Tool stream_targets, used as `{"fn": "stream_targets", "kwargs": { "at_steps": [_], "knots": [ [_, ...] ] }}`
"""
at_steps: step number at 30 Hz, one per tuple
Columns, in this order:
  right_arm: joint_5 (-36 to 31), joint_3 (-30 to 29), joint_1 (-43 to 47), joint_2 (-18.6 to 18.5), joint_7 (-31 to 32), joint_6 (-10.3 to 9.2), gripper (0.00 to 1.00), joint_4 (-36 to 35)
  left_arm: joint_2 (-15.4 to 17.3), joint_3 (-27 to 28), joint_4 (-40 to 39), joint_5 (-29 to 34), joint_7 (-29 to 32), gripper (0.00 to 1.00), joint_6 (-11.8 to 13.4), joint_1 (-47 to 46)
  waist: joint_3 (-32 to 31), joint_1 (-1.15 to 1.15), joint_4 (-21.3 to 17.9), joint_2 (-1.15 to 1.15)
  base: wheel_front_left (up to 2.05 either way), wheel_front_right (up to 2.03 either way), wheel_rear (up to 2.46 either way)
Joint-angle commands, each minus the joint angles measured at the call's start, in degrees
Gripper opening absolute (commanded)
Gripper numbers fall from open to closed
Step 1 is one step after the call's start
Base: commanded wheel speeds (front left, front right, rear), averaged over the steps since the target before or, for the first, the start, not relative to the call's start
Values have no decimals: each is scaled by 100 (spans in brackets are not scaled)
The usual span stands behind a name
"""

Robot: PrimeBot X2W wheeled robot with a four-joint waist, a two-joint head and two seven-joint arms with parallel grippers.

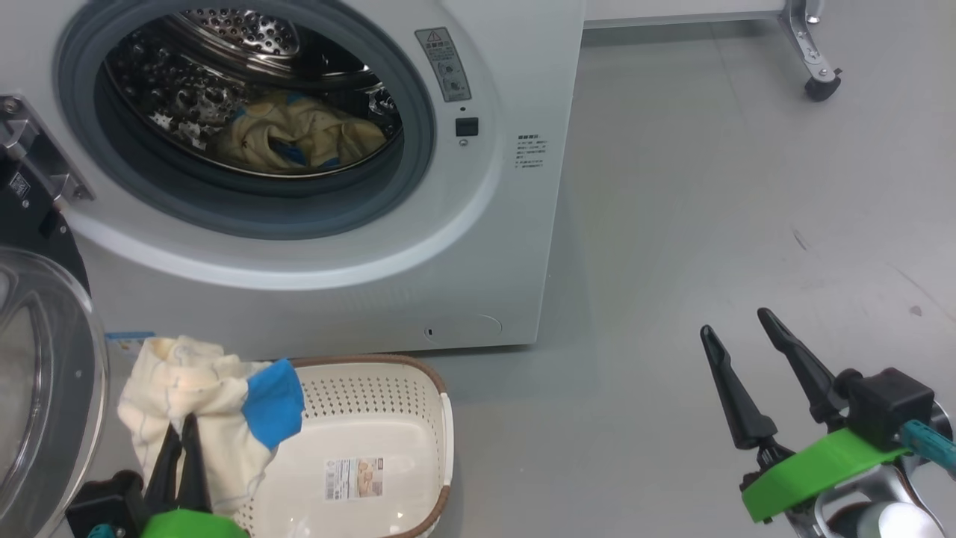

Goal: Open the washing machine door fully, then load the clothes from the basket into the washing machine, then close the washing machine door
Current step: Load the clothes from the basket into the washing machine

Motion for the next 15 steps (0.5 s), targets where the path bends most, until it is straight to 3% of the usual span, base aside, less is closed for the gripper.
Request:
{"fn": "stream_targets", "kwargs": {
  "at_steps": [1,15],
  "knots": [
    [-14,110,-44,-48,10,-13,100,-188,162,208,-233,8,-17,0,92,-162,-4,1,-3,0,0,0,0],
    [11,171,-50,-37,10,-13,100,-215,178,138,-250,-12,-32,0,110,-266,93,1,-16,0,0,0,0]
  ]
}}
